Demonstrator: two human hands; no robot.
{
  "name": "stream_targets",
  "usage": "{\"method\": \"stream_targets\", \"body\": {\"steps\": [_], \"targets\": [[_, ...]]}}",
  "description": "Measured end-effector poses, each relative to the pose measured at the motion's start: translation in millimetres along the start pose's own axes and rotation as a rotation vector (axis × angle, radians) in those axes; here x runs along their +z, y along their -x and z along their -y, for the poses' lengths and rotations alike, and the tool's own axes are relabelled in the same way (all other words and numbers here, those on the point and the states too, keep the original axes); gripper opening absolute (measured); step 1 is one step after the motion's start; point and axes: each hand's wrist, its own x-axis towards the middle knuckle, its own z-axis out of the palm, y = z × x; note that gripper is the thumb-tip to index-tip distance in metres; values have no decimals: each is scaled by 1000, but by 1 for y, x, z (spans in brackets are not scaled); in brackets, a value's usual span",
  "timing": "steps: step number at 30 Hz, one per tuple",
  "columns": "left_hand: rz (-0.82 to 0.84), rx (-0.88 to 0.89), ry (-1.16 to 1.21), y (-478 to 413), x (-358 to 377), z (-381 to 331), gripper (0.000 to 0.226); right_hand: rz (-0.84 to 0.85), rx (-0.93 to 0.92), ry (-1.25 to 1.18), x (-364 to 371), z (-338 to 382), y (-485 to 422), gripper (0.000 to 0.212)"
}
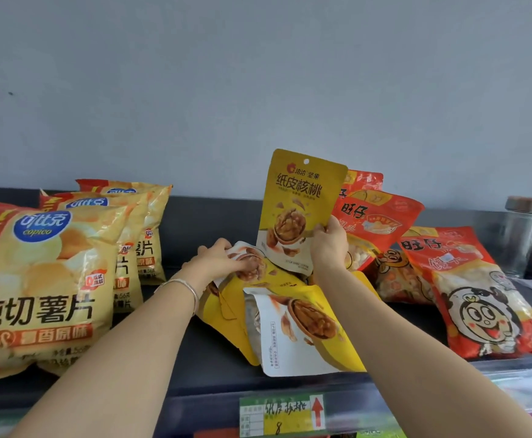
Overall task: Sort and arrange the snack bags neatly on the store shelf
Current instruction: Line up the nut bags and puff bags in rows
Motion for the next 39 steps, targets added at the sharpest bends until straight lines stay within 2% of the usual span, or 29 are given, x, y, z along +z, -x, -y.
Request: {"method": "stream_targets", "body": {"steps": [3,6,10,15,20,23,26,29,31,33,35,39], "targets": [[1,-25,22,1,1,-2,109,22,9,-14,-4,-1,-7,39],[-15,-54,-11,6,2,-2,101,44,10,-32,-8,-1,-12,38],[-53,-121,-20,16,4,3,108,47,-4,-57,-8,3,-17,36],[-140,-170,110,31,6,-1,87,67,-35,-107,-10,7,-13,30],[-235,-217,161,49,3,8,80,117,-73,-158,-10,11,-7,27],[-286,-269,114,61,-4,21,88,171,-72,-174,-4,13,-5,28],[-298,-319,60,73,-7,27,107,210,-47,-182,6,14,-2,30],[-337,-347,-95,80,-3,22,101,246,14,-216,16,14,-1,29],[-410,-294,-257,81,2,16,87,267,49,-223,23,12,-3,29],[-458,-152,-306,78,1,10,77,285,92,-242,32,11,-6,30],[-450,-28,-293,71,-3,5,73,316,165,-280,43,8,-12,30],[-397,61,-194,50,-16,-4,80,432,314,-264,63,0,-23,32]]}}
